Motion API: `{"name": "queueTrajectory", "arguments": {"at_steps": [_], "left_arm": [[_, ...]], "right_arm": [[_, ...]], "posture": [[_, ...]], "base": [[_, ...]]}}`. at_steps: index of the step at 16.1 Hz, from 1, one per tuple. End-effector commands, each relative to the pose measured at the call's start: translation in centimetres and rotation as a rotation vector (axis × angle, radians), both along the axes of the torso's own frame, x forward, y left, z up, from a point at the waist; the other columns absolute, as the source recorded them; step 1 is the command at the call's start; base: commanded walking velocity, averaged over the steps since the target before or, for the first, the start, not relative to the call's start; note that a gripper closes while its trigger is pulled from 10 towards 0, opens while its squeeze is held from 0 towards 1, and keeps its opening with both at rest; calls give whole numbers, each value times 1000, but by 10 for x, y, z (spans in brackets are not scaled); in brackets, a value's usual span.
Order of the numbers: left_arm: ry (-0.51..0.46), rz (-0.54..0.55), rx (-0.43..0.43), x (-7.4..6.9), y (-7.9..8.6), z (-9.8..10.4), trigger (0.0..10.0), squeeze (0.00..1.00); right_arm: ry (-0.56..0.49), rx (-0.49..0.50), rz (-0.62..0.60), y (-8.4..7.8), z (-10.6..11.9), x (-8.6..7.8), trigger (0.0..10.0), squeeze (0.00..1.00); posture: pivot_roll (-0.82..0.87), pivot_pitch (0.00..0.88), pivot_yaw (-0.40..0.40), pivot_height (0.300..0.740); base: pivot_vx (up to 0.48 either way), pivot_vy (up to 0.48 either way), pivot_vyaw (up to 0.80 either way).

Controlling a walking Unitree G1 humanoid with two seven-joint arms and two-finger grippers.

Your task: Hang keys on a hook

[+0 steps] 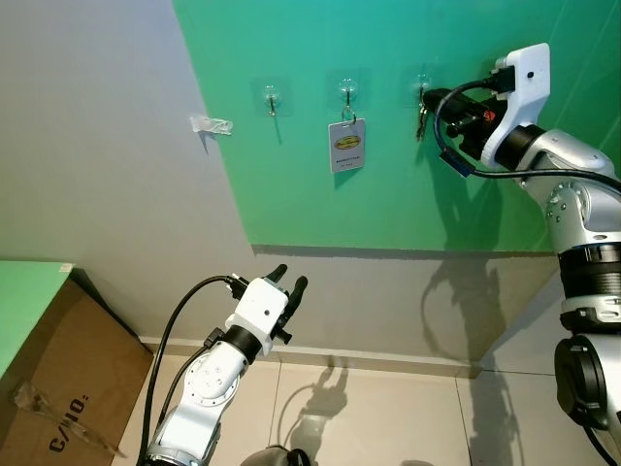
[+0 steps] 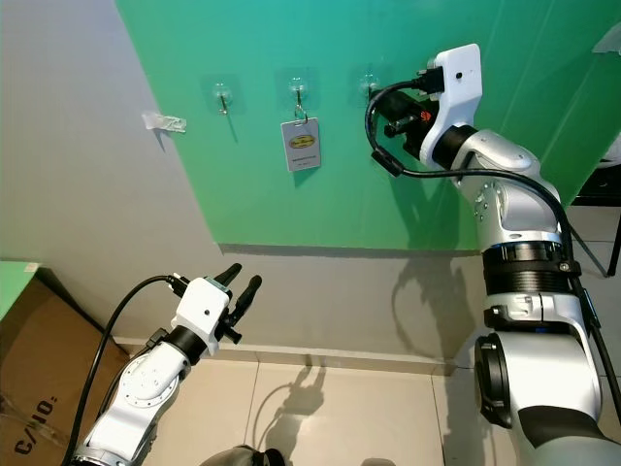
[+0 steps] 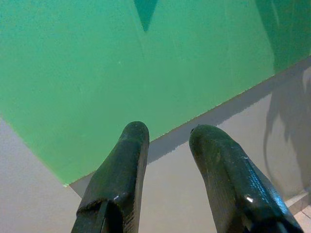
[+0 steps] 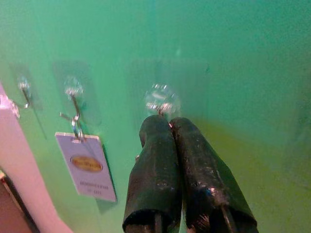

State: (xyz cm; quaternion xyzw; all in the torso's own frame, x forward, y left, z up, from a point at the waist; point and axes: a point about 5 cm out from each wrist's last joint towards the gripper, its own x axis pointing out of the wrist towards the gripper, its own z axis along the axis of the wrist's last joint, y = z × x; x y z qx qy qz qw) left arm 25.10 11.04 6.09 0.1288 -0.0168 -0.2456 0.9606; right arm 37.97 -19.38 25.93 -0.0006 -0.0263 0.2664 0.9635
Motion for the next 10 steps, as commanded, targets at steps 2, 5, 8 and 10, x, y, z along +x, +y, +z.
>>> {"name": "queueTrajectory", "arguments": {"at_steps": [2, 5, 8, 10], "left_arm": [[3, 17, 9, 3, 4, -1, 10000, 0], [8, 20, 6, 4, 4, -2, 10000, 0], [10, 22, 7, 4, 4, -2, 10000, 0], [10, 23, 7, 4, 4, -2, 10000, 0]], "right_arm": [[33, 125, -18, -1, 8, 4, 0, 0], [136, 251, -49, -4, -3, 8, 0, 0], [164, 266, -50, -3, -9, 8, 0, 0], [191, 293, -45, -2, -11, 7, 0, 0]], "posture": [[-226, 21, 101, 740], [-224, 21, 99, 740], [-223, 22, 99, 740], [-223, 20, 99, 740]], "base": [[0, 0, 0], [0, 0, 0], [0, 0, 0], [0, 0, 0]]}}
